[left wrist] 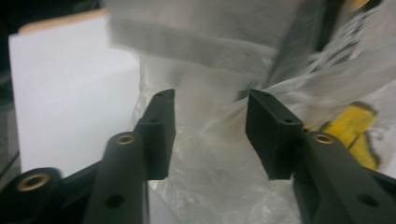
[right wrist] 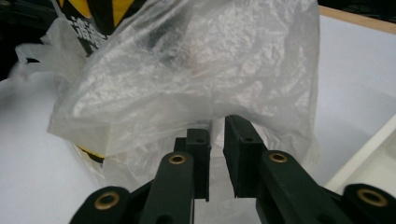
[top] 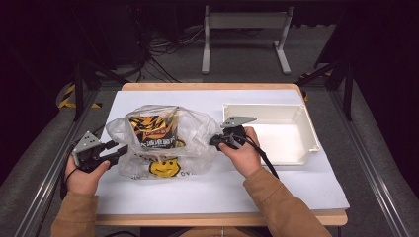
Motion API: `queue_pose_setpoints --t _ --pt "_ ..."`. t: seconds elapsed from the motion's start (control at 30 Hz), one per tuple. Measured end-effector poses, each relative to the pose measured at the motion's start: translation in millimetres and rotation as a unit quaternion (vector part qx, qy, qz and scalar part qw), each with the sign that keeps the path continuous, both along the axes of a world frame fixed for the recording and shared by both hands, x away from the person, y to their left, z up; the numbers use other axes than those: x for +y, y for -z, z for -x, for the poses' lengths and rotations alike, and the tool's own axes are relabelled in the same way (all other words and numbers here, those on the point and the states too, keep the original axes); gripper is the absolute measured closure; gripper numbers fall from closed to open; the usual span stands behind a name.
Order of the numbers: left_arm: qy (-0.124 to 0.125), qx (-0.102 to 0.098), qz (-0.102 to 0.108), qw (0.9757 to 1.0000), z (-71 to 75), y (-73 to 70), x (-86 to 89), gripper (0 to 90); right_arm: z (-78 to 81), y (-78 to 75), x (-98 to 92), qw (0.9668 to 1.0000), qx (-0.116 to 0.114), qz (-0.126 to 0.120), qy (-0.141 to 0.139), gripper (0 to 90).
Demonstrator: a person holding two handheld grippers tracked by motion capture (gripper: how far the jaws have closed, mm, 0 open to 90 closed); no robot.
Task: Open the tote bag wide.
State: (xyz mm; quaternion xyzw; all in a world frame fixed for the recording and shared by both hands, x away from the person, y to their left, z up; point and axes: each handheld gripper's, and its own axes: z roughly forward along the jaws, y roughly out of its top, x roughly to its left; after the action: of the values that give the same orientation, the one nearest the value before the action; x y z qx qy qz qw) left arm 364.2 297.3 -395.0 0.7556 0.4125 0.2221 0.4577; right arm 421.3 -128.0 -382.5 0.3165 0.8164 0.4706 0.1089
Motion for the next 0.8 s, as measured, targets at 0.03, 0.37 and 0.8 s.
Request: queue_pose_setpoints --t 0.03,0.37,0.8 --pt "0.002 -0.005 0.000 1.0000 2.6 -2.8 0.4 45.1 2.1 -1.2 -0.6 1.0000 -0.003 -0.001 0.000 78.3" --pt "-0.003 -0.045 0.027 0.9986 29.7 -32.3 8.9 34.2 20.9 -13.9 -15.2 0.9996 -0.026 -0.013 0.003 60.1" --pt "-0.024 -0.094 0.039 0.9945 51.0 -66.3 16.7 23.2 45.5 -25.4 -45.1 0.9983 -0.045 -0.031 0.019 45.9"
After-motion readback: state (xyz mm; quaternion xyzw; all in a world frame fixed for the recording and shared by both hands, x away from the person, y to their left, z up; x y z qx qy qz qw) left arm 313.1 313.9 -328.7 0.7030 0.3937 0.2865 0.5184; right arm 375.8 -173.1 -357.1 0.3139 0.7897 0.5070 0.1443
